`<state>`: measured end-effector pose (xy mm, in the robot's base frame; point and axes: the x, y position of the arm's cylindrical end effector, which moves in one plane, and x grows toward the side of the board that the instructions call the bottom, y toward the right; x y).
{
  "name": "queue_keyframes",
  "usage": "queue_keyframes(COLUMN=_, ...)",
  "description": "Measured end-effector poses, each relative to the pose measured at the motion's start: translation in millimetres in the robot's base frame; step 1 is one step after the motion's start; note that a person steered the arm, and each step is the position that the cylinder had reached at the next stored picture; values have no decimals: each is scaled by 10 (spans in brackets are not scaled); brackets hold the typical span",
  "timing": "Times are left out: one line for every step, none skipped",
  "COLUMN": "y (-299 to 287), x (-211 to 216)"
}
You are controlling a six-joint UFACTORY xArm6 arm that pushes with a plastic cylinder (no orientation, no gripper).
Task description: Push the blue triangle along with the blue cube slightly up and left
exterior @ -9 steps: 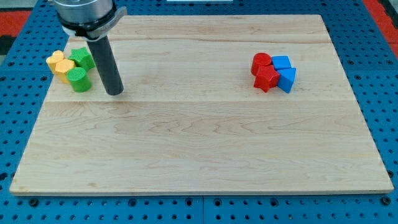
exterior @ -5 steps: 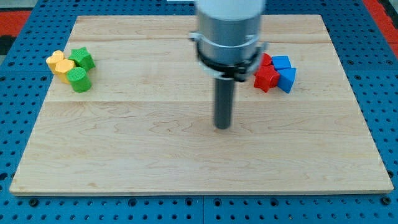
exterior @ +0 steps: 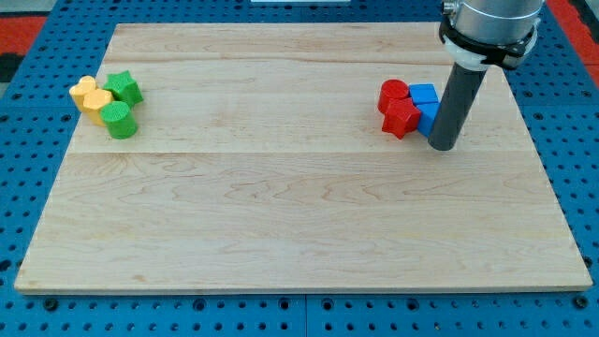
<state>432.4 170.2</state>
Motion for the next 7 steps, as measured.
queue_keyframes(y=-5, x=-148)
queue_keyframes(y=83, x=-291)
queue_keyframes(y=114, x=-564)
queue_keyframes(y=113, x=-900)
queue_keyframes(y=90, x=-1236)
queue_keyframes(y=-67, x=-1372)
queue_keyframes(y=-346, x=-1524)
